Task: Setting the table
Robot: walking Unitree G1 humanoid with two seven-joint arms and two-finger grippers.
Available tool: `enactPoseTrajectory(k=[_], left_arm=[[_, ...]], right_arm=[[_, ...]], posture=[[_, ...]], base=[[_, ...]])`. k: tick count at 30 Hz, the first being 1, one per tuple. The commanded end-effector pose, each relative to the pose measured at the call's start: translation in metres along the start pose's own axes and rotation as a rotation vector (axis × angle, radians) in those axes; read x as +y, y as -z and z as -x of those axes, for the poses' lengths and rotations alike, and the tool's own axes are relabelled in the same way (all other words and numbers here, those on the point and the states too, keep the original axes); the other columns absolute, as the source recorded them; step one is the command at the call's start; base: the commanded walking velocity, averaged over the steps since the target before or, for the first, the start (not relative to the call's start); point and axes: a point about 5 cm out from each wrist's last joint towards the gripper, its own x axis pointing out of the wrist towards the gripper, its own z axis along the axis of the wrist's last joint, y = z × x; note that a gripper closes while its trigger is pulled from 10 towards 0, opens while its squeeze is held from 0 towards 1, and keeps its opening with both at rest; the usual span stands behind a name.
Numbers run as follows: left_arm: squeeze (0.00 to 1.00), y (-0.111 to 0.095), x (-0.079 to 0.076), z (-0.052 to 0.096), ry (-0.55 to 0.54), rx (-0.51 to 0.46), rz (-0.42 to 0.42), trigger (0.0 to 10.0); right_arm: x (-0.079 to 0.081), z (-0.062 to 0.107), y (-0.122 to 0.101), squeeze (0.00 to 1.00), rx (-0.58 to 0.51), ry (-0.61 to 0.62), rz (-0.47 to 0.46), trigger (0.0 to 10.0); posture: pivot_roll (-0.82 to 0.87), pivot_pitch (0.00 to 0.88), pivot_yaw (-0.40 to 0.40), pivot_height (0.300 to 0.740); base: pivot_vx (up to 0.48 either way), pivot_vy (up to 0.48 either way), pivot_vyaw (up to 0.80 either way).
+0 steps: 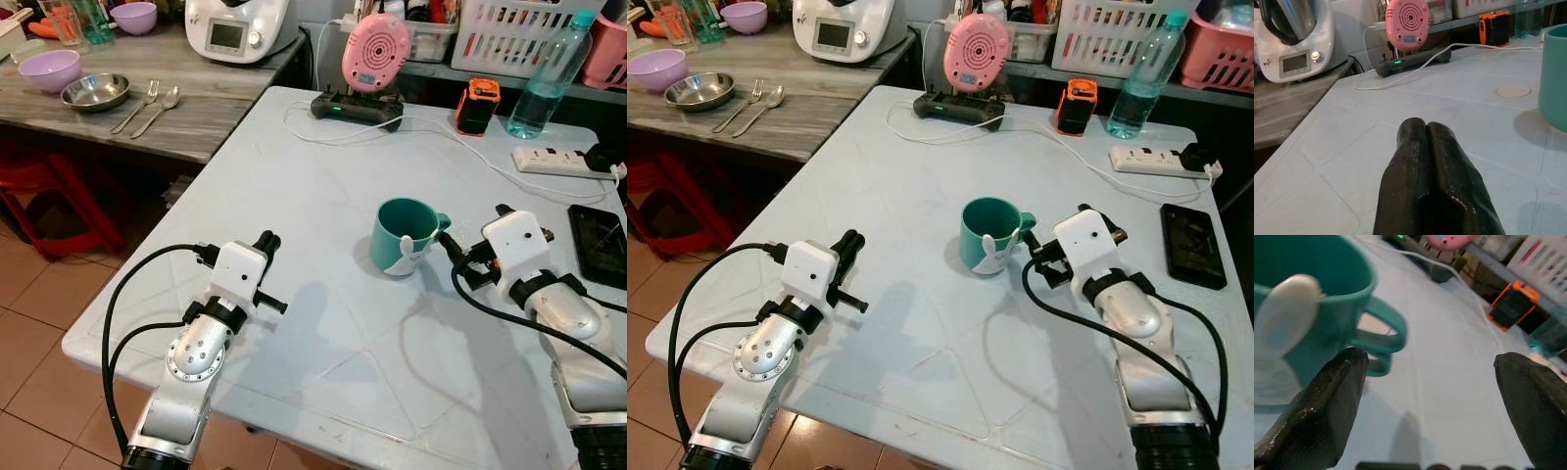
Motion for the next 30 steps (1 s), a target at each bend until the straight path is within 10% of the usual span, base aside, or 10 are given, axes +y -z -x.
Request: enactPoseTrajectory(k=[1, 20, 21, 22, 30], left_arm=[[0.00, -0.002, 0.000, 0.001, 0.016, -0.005, 0.001, 10.0], [0.00, -0.007, -0.021, 0.018, 0.343, -0.045, 0.151, 10.0], [0.63, -0.006, -0.020, 0.018, 0.341, -0.044, 0.155, 10.0], [1.00, -0.006, -0.019, 0.017, 0.335, -0.046, 0.159, 10.0], [1.00, -0.007, -0.018, 0.019, 0.345, -0.053, 0.181, 10.0]], right_arm=[[0.007, 0.000, -0.005, 1.00, -0.019, -0.028, -0.009, 10.0], [0.029, -0.003, -0.011, 1.00, -0.046, -0.102, -0.048, 10.0], [0.031, -0.003, -0.012, 1.00, -0.050, -0.111, -0.052, 10.0], [0.033, -0.003, -0.013, 1.00, -0.054, -0.117, -0.056, 10.0], [0.041, -0.005, -0.019, 1.00, -0.072, -0.137, -0.076, 10.0]], posture=[[-0.08, 0.113, 0.030, 0.740], [-0.08, 0.114, 0.029, 0.740], [-0.08, 0.114, 0.029, 0.740], [-0.08, 0.114, 0.029, 0.740], [-0.08, 0.114, 0.029, 0.740]], base=[[0.000, 0.000, 0.00], [0.000, 0.000, 0.00], [0.000, 0.000, 0.00], [0.000, 0.000, 0.00], [0.000, 0.000, 0.00]])
